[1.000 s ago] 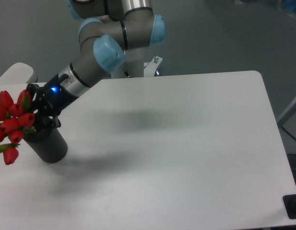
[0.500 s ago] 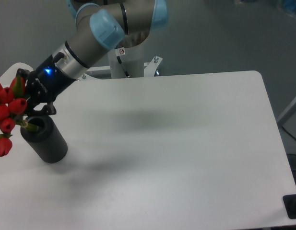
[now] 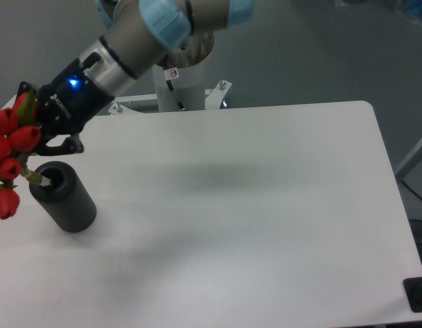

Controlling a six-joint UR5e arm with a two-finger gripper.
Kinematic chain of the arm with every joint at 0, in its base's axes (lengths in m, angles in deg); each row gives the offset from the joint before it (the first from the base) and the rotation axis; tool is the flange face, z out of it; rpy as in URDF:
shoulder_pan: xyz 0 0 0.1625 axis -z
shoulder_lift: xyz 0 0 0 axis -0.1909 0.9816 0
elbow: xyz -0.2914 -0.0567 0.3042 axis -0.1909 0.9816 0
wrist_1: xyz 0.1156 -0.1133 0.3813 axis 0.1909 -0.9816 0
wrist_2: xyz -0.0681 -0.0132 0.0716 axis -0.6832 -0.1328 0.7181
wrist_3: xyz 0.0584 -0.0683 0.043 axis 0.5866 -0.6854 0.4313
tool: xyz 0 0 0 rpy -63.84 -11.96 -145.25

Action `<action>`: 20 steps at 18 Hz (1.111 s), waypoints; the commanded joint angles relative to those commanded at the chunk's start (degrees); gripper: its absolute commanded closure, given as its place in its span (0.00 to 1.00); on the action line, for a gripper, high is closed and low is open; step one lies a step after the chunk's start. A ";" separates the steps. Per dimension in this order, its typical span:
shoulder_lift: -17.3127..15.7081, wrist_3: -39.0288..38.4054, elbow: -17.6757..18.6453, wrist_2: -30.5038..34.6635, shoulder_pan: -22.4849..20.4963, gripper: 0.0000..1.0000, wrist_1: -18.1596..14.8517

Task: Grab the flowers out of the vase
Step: 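Carry the tulip bunch away from the vase over the table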

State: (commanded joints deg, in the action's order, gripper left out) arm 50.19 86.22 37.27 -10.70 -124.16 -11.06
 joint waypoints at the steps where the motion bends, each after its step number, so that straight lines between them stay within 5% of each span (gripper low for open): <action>1: 0.09 0.00 -0.70 -0.35 -1.06 0.79 0.00; 10: 7.20 7.90 -6.42 -2.20 -11.16 0.81 0.00; 20: 13.18 20.21 -7.21 -1.76 -17.85 0.81 0.00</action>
State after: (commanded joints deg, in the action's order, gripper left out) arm 63.37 106.43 30.05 -12.46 -142.01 -11.06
